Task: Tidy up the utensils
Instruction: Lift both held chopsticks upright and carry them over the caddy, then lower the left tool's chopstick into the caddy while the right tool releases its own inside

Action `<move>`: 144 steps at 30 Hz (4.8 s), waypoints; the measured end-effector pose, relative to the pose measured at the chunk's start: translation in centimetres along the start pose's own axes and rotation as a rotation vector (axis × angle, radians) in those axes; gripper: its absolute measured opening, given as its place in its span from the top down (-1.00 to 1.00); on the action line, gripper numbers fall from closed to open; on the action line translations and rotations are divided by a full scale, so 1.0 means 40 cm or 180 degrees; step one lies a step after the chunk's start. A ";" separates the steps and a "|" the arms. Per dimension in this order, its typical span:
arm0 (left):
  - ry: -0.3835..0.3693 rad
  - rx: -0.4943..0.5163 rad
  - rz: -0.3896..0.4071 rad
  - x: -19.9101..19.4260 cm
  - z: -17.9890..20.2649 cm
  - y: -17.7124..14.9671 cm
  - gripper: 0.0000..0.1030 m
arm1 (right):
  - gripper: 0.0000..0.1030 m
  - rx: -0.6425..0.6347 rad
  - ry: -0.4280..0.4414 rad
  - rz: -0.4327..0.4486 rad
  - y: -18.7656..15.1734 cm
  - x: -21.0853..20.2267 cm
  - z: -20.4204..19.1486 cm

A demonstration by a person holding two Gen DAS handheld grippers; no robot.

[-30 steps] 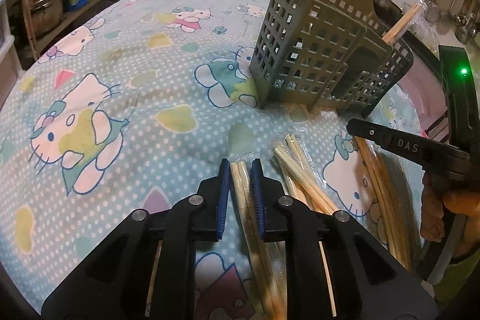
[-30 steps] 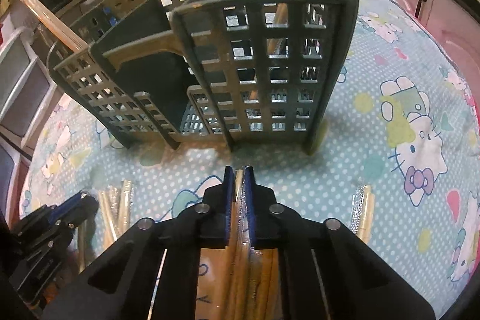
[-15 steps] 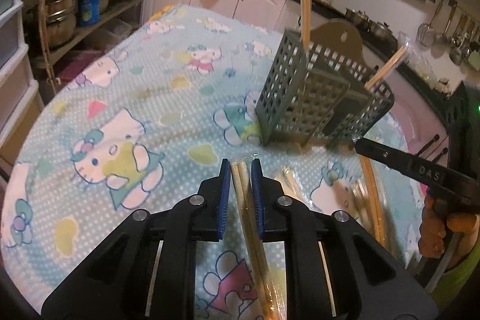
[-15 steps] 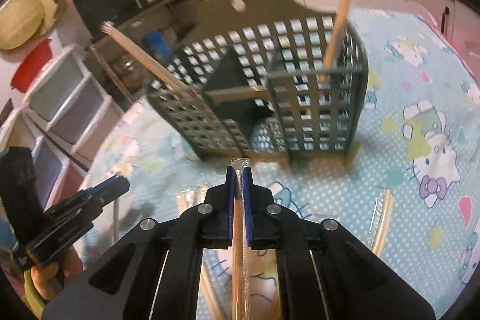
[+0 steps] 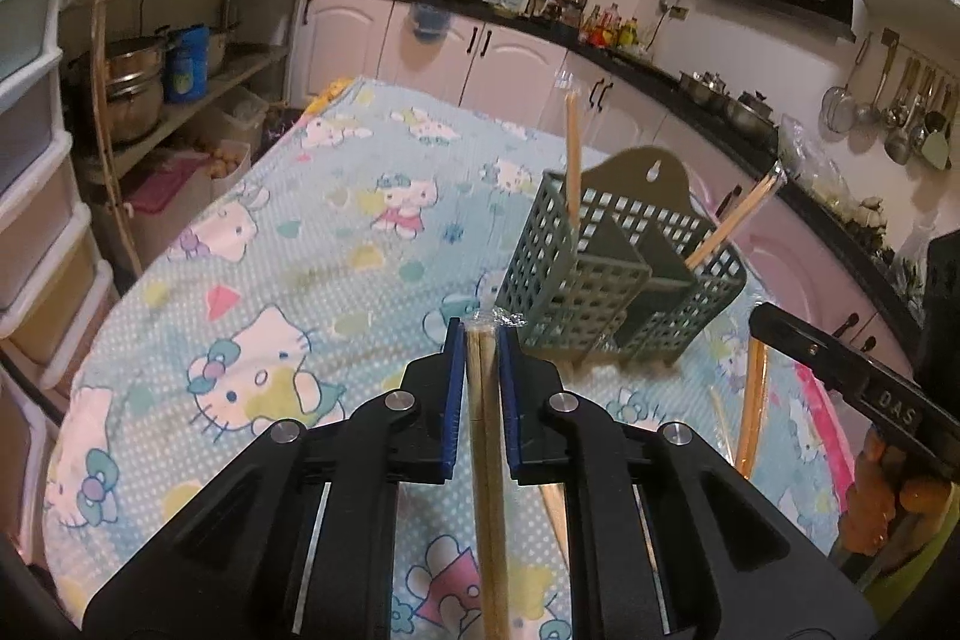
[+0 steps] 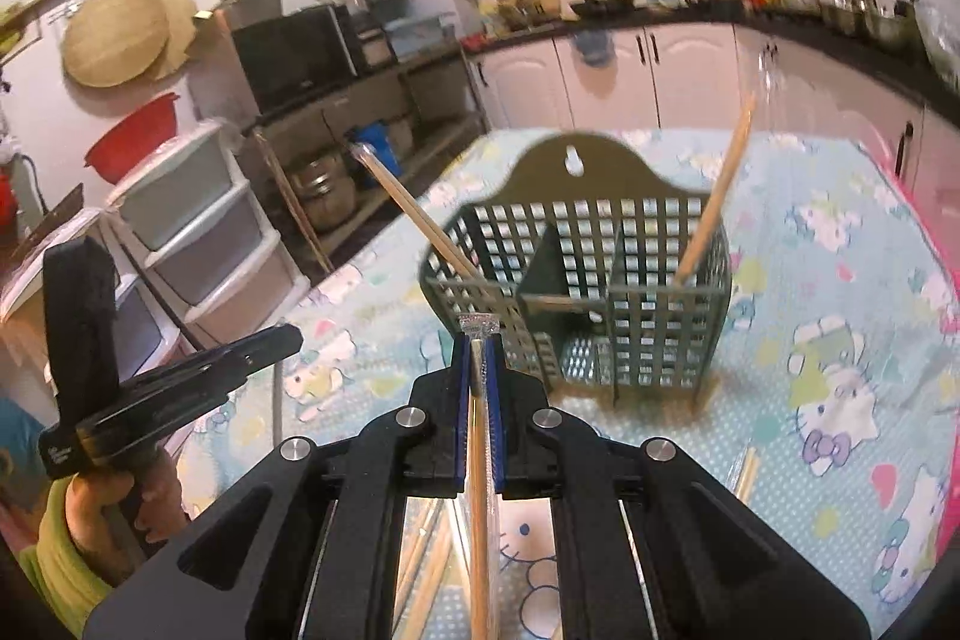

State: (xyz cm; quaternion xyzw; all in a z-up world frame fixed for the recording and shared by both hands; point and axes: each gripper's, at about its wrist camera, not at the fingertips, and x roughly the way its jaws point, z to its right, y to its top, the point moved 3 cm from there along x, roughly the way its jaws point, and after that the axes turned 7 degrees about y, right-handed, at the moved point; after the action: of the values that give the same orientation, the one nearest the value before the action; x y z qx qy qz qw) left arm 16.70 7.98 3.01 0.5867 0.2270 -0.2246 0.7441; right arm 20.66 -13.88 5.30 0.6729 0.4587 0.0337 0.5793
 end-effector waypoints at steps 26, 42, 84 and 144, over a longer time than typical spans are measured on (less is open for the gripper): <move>-0.0118 0.0102 0.0445 -0.091 0.096 0.129 0.90 | 0.89 -0.0227 -0.0039 0.0833 0.084 -0.187 -0.005; -0.0262 0.0160 0.0903 -0.107 0.204 0.252 0.90 | 0.89 -0.0248 -0.0193 0.1213 0.169 -0.254 0.040; -0.0088 0.0294 0.1526 0.126 0.348 0.320 0.90 | 0.89 -0.0313 -0.0560 0.1692 0.324 -0.116 0.210; -0.0279 0.0179 0.0502 0.133 0.258 0.124 0.33 | 0.47 -0.0035 -0.0505 0.0861 0.062 -0.116 0.227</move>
State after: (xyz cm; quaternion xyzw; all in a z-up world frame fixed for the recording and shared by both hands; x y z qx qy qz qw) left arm 24.69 -1.39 5.77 0.6130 0.1410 -0.1971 0.7520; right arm 24.67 -23.52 6.62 0.7259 0.3165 0.0607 0.6077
